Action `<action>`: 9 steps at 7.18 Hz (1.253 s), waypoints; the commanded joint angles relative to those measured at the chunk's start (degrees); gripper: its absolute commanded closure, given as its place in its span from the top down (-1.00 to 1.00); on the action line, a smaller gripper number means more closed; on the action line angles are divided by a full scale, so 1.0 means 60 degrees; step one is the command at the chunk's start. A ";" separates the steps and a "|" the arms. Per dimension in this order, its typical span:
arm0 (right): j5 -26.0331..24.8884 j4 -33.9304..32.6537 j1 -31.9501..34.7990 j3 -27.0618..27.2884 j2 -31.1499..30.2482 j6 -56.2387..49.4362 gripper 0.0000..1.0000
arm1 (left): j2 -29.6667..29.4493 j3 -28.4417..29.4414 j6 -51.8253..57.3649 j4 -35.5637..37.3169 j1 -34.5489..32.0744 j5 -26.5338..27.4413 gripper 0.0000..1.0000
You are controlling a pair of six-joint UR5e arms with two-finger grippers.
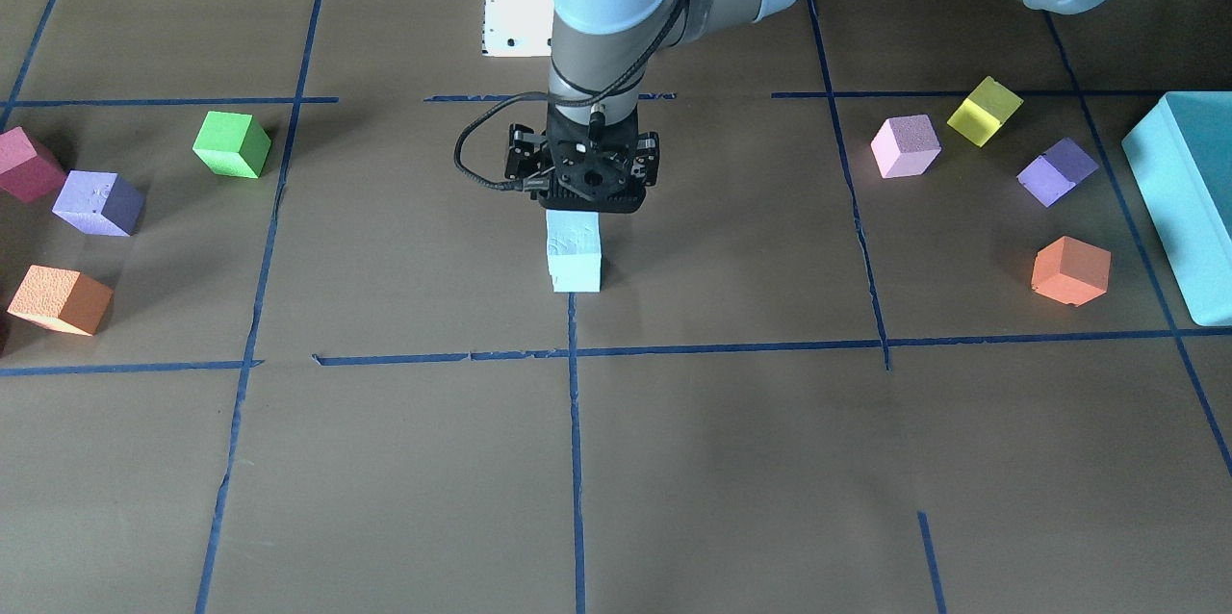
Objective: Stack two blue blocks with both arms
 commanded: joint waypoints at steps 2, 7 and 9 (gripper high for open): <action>0.0029 -0.0011 0.0004 -0.0115 -0.0277 0.0046 0.99 | 0.2032 -0.2922 0.2228 0.1959 -0.1249 -0.0556 1.00; 0.0454 -0.0011 0.0004 -0.0072 -0.0277 0.0574 0.99 | 0.5489 -0.3559 0.7935 0.1978 -0.4483 -0.0646 1.00; 0.0454 -0.0011 0.0004 -0.0028 -0.0277 0.0574 0.99 | 0.6763 -0.3004 0.9934 0.1644 -0.6212 -0.1418 1.00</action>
